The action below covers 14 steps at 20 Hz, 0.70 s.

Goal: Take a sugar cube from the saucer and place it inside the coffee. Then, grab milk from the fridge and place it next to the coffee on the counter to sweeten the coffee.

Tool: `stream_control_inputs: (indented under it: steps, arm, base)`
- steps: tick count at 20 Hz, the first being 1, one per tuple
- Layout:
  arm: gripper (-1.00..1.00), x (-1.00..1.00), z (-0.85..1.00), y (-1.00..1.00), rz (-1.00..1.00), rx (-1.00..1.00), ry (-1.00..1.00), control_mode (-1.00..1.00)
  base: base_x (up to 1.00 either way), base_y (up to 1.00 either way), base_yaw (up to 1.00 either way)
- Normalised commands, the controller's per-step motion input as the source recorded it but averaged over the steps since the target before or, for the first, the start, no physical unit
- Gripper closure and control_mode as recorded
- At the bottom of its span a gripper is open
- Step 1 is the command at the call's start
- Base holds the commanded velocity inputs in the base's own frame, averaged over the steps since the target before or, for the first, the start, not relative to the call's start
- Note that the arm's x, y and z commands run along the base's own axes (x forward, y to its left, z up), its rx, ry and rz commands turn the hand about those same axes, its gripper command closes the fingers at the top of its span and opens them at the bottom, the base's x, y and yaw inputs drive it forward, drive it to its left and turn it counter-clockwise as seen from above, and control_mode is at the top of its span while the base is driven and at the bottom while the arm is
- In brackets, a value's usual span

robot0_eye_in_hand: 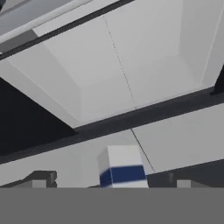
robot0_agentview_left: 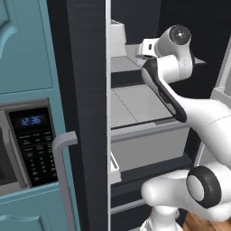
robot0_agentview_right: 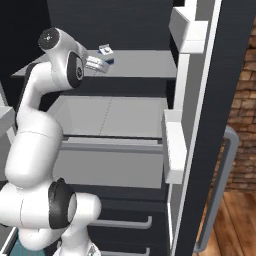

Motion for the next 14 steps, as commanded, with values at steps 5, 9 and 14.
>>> stream_control_inputs:
  steps: [5, 9, 14]
  arm:
    - [-1.0, 0.64, -0.01, 0.0, 0.0, 0.0, 0.04, -1.0]
    - [-1.0, 0.53, 0.0, 0.0, -0.01, 0.0, 0.02, -1.0]
    - [-1.0, 0.36, 0.0, 0.0, 0.0, 0.0, 0.0, -1.0]
  base:
    - [0.0, 0.0, 0.0]
    - [0.0, 0.0, 0.0]
    - [0.0, 0.0, 0.0]
